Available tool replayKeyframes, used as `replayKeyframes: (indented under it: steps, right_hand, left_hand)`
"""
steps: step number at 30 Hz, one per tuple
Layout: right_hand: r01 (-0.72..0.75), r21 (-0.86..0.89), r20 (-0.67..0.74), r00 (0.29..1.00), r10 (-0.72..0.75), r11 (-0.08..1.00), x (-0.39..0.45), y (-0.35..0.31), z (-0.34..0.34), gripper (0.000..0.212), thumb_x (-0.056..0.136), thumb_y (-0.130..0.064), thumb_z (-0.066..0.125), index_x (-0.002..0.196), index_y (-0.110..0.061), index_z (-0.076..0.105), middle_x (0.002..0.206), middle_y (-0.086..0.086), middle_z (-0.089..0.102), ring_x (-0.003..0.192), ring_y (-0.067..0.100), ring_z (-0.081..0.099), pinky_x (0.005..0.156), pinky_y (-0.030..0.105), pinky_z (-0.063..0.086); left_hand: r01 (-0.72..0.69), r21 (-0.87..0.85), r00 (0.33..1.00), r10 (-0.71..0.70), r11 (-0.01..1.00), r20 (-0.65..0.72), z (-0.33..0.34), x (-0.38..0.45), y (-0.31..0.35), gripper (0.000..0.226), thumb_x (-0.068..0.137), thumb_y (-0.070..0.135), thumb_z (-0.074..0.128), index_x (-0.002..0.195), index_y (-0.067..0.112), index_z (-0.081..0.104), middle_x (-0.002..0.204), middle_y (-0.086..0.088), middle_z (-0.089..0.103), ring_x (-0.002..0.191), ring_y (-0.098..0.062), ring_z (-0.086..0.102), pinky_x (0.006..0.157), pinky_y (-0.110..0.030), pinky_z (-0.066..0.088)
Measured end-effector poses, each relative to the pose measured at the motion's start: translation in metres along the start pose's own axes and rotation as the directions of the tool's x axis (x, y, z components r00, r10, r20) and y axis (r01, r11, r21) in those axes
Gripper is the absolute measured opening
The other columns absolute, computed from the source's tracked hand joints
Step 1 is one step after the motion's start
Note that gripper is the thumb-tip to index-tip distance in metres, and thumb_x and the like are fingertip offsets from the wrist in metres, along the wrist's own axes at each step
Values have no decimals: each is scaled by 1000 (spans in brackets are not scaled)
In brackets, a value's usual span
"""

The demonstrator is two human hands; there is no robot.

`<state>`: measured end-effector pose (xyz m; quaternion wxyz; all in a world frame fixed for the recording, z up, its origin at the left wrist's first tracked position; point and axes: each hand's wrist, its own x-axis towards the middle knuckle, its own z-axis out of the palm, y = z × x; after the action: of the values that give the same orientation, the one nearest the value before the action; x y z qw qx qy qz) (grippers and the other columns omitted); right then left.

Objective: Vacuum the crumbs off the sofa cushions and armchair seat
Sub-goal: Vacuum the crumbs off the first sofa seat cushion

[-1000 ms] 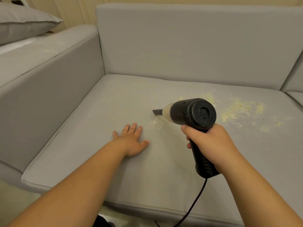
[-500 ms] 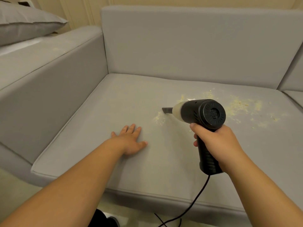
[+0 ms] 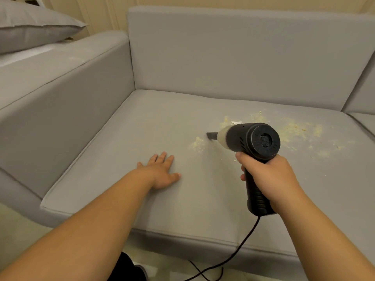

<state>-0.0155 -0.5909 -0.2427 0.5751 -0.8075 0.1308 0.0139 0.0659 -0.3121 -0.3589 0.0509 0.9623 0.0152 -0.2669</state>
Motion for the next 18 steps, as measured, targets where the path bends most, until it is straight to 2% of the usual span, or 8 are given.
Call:
replayKeyframes:
  steps: [6, 10, 13, 18]
  right_hand:
    - [17, -35, 81, 997, -14, 999, -5, -3, 6, 17, 89, -35, 79, 91, -19, 74, 84, 10, 77, 68, 16, 76, 77, 44, 61]
    - [25, -46, -7, 1000, -25, 999, -3, -5, -4, 14, 88, -38, 79, 89, -24, 73, 75, 3, 76, 77, 23, 77, 80, 46, 61]
    - [30, -42, -82, 996, -33, 999, -2, -6, -14, 11, 89, -36, 78, 90, -27, 71, 78, 5, 76, 81, 26, 77, 83, 49, 60]
    - [16, -44, -45, 999, -18, 999, -7, -4, -13, 12, 89, -35, 78, 90, -24, 72, 78, 6, 76, 76, 22, 77, 80, 46, 61]
  left_hand:
    - [14, -16, 1000, -15, 1000, -7, 0, -2, 4, 89, 97, 76, 32, 165, 36, -9, 171, 11, -19, 159, -18, -13, 122, -69, 6]
    - [10, -18, 1000, -10, 1000, -7, -1, -3, 2, 88, 98, 74, 33, 165, 34, -8, 171, 11, -19, 159, -18, -13, 123, -68, 6]
    - [7, -20, 1000, -7, 1000, -4, -1, -3, 2, 87, 99, 74, 33, 165, 34, -8, 171, 12, -18, 159, -18, -12, 123, -67, 6]
    - [14, -11, 1000, -14, 1000, 2, -1, -2, 5, 89, 98, 75, 32, 165, 34, -10, 171, 11, -19, 159, -19, -13, 123, -68, 6]
